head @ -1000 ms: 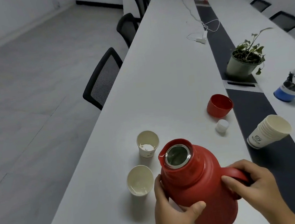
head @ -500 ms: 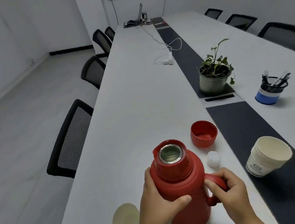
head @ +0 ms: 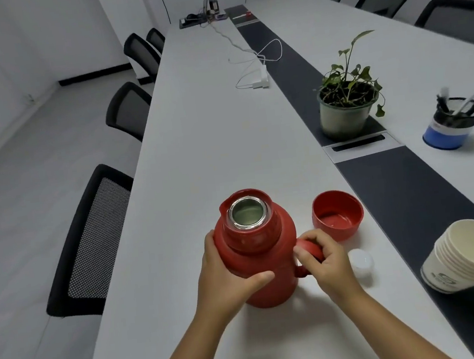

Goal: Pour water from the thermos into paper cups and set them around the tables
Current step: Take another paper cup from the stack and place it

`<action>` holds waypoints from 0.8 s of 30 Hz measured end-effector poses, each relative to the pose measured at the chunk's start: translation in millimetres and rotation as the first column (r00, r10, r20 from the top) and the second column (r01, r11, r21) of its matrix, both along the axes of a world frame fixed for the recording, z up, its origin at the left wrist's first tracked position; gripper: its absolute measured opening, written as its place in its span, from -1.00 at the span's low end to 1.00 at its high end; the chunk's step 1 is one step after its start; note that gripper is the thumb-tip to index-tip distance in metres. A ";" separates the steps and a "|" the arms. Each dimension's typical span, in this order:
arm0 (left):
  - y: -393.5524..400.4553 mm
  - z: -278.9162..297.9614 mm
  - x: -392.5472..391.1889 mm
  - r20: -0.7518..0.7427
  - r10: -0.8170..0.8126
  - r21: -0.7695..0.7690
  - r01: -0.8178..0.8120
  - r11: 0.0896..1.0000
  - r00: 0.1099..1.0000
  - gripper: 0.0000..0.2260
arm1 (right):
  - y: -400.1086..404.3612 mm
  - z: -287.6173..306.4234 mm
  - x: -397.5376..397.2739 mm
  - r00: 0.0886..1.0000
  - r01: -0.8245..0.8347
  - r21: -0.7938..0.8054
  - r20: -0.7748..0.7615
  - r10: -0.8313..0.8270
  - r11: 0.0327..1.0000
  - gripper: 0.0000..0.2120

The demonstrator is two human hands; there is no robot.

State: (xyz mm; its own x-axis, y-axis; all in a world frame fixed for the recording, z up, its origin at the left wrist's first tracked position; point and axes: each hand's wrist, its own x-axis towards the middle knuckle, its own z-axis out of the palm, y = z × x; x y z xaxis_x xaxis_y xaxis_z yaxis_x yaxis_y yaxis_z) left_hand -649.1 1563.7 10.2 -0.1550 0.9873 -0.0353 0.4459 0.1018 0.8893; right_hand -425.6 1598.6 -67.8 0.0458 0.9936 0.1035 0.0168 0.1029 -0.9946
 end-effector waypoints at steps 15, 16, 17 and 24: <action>11.7 -31.3 7.8 -0.197 0.120 0.024 -0.118 0.993 0.973 -0.05 | 29.4 1.9 -4.2 0.967 -0.022 0.023 0.255 0.015 0.999 -0.91; 5.6 -32.2 15.2 -0.225 0.146 0.031 -0.142 0.989 0.963 -0.05 | 25.2 9.8 1.3 0.967 -0.004 0.037 0.253 -0.005 0.999 -0.92; -2.2 -31.6 24.7 -0.240 0.166 0.045 -0.160 0.986 0.956 -0.09 | 18.3 19.0 9.7 0.965 0.033 0.066 0.256 -0.049 0.997 -0.90; -57.4 -56.5 132.2 -0.181 0.023 0.128 0.000 0.992 0.983 -0.36 | -77.6 65.3 148.8 0.826 0.136 0.319 0.486 -0.285 0.938 -0.92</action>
